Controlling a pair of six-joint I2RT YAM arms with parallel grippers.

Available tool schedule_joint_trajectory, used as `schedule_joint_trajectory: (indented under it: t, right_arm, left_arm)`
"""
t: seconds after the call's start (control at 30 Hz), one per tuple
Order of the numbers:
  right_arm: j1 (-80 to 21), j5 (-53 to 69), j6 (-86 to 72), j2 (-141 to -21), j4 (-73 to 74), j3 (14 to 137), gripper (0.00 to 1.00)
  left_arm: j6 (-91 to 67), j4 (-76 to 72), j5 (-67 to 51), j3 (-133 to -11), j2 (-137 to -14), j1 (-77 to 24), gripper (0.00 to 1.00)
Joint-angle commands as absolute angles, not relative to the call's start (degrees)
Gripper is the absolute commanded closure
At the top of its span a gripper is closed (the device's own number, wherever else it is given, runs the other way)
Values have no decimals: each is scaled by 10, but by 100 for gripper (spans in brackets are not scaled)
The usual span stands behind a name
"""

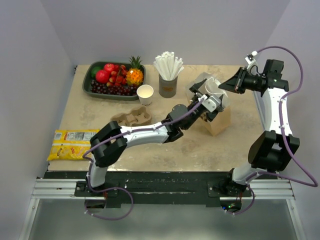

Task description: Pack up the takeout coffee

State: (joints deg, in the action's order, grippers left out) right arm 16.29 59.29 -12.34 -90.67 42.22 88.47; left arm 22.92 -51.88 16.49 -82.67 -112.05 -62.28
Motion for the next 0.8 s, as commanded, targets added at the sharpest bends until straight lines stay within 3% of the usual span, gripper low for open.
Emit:
schedule_joint_trajectory:
  t: [0.0, 0.17, 0.53, 0.63, 0.77]
  right_arm:
    - [165, 579, -110, -893, 440, 888, 100]
    - [166, 570, -127, -896, 432, 883, 100]
    - [189, 582, -151, -910, 472, 932, 100]
    - [218, 585, -152, -925, 483, 954, 100]
    - [257, 577, -145, -946, 487, 938, 100]
  left_arm:
    - [365, -698, 179, -853, -1113, -627, 0]
    - [472, -779, 198, -874, -1120, -627, 0]
    - [507, -749, 250, -947, -1103, -618, 0]
    - [449, -670, 267, -954, -1076, -593, 0]
    - [332, -459, 289, -972, -1039, -541, 0]
